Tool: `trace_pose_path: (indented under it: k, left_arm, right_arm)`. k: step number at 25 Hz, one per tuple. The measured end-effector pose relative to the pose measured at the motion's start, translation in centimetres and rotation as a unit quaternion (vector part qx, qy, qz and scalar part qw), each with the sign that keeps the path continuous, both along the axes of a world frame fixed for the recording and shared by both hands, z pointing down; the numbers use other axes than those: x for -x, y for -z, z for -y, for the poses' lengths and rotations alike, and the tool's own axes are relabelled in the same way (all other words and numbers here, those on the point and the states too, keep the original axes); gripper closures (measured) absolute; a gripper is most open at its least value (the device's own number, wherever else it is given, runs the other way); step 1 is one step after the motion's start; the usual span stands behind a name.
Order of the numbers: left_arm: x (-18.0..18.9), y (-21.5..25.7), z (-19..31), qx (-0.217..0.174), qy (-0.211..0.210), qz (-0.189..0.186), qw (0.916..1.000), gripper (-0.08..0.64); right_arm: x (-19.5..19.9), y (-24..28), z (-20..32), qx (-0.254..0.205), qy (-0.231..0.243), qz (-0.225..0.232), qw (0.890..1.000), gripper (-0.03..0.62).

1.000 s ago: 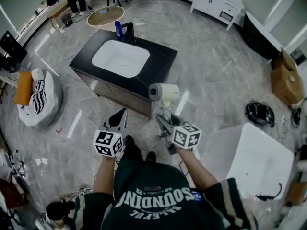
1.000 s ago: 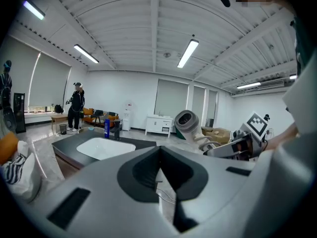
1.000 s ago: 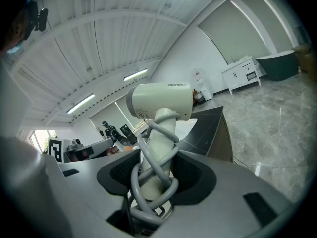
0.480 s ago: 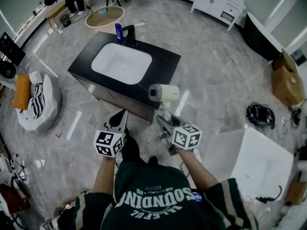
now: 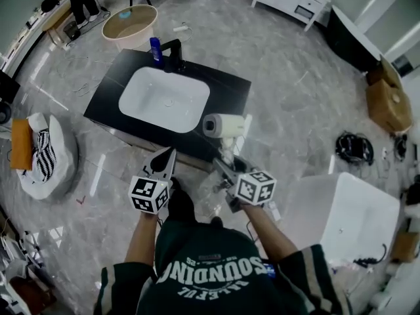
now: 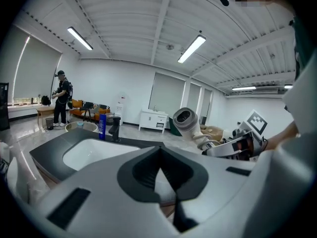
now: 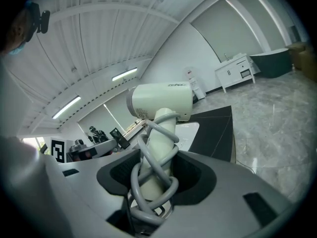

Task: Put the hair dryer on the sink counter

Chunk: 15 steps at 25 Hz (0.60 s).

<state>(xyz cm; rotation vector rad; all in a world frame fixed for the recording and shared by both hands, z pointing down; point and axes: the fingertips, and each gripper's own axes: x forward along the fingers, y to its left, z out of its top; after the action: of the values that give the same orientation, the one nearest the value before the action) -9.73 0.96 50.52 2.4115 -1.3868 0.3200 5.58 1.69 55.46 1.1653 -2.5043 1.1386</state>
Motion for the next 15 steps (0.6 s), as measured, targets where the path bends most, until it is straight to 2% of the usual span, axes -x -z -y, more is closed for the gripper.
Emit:
trace_pose_path:
  k: [8, 15]
  left_arm:
    - [4.3, -0.7, 6.0, 0.014, -0.043, -0.002, 0.9990, 0.560]
    - [7.2, -1.1, 10.3, 0.017, -0.082, -0.003, 0.9965, 0.560]
  right_arm:
    - [4.0, -0.3, 5.1, 0.018, -0.049, 0.000, 0.999, 0.400]
    - [7.0, -0.3, 9.3, 0.008, -0.086, -0.013, 0.996, 0.400]
